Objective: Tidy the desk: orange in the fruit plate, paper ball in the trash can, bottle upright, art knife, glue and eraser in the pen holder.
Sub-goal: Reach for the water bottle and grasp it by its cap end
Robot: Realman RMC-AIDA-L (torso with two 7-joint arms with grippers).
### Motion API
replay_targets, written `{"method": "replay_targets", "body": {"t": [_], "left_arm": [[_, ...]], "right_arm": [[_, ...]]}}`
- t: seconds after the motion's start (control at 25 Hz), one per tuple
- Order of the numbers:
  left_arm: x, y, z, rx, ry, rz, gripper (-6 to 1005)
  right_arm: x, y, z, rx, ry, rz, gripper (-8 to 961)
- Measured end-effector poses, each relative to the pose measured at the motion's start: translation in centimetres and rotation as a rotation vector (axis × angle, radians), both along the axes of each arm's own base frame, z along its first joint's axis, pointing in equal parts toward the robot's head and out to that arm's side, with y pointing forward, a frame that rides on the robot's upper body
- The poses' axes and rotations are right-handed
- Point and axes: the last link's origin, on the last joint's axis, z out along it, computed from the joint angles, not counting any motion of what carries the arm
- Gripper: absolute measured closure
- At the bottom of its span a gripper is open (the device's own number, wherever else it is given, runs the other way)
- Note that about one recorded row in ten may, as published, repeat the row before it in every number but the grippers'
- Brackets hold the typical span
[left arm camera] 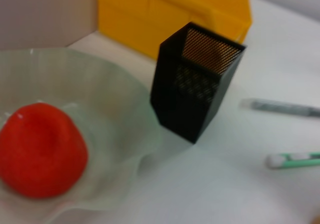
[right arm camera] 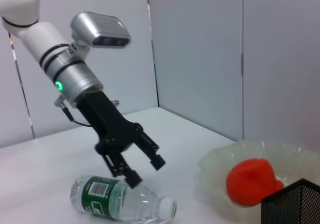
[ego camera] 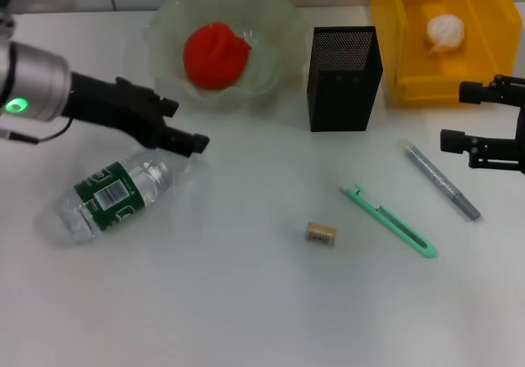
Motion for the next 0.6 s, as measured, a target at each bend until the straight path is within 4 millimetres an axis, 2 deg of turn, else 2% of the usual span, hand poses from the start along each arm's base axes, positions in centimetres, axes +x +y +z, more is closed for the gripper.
{"method": "replay_targets", "body": {"t": [0.28,0.44,0.6], "left_arm": [[1.1,2.0,-1.3,0.046,0.173,0.030,136],[1.2,2.0,-1.8,0.041,0.214,0.029,137],[1.2,1.9,-3.5,0.003,0.269,0.032,140]], "right_arm": [[1.2,-0.6,-0.2,0.007,0.018,-0.028,174],[1.3,-0.5,-0.2,0.009,0.026,-0.035,175],[1.1,-0.2,-0.3,0.008,0.026,-0.030,176]]}}
